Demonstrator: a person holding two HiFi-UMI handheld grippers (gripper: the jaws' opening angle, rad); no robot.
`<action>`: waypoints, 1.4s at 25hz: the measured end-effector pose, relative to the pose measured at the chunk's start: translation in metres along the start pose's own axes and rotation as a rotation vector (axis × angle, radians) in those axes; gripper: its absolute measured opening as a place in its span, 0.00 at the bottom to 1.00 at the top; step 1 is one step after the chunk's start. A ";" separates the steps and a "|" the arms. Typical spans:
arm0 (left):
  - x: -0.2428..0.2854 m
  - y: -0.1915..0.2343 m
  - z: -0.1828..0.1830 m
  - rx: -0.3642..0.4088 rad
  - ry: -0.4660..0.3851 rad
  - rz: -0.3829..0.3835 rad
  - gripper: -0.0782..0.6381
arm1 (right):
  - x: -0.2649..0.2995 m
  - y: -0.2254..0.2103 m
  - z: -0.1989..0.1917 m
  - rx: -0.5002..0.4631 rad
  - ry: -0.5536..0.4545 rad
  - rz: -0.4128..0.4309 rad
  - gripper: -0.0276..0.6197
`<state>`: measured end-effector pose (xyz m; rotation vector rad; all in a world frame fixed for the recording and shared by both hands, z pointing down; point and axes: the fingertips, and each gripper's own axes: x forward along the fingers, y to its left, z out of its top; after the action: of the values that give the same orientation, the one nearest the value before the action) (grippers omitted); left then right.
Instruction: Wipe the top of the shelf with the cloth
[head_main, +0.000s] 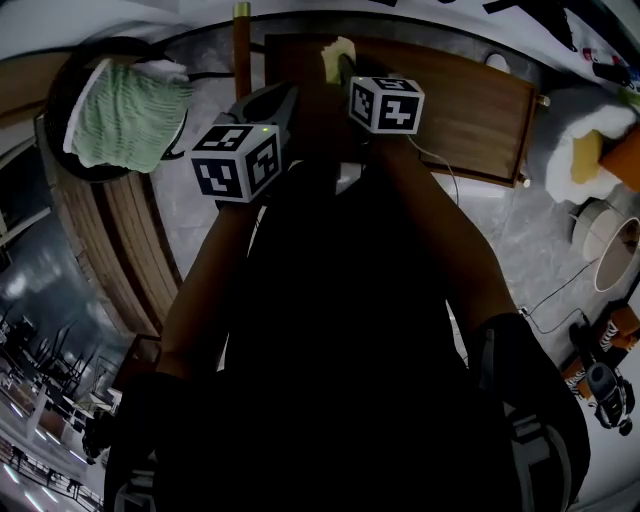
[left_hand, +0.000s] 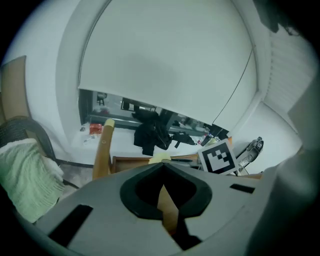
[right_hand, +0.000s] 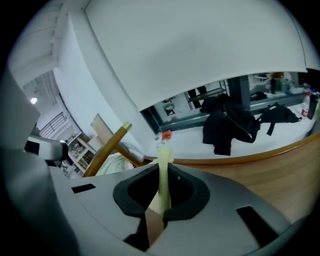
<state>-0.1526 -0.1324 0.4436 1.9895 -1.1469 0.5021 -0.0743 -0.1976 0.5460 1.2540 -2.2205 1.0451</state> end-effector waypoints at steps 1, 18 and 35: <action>-0.007 0.007 0.000 -0.012 -0.004 0.001 0.13 | 0.010 0.015 -0.003 -0.004 0.007 0.028 0.11; -0.039 0.040 -0.029 -0.080 0.000 -0.016 0.12 | 0.103 0.069 -0.074 -0.234 0.215 0.007 0.11; 0.050 -0.041 -0.039 -0.066 0.084 -0.055 0.13 | 0.014 -0.066 -0.071 -0.212 0.239 -0.100 0.11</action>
<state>-0.0906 -0.1170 0.4837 1.9197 -1.0412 0.5076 -0.0279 -0.1731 0.6283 1.0760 -2.0066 0.8474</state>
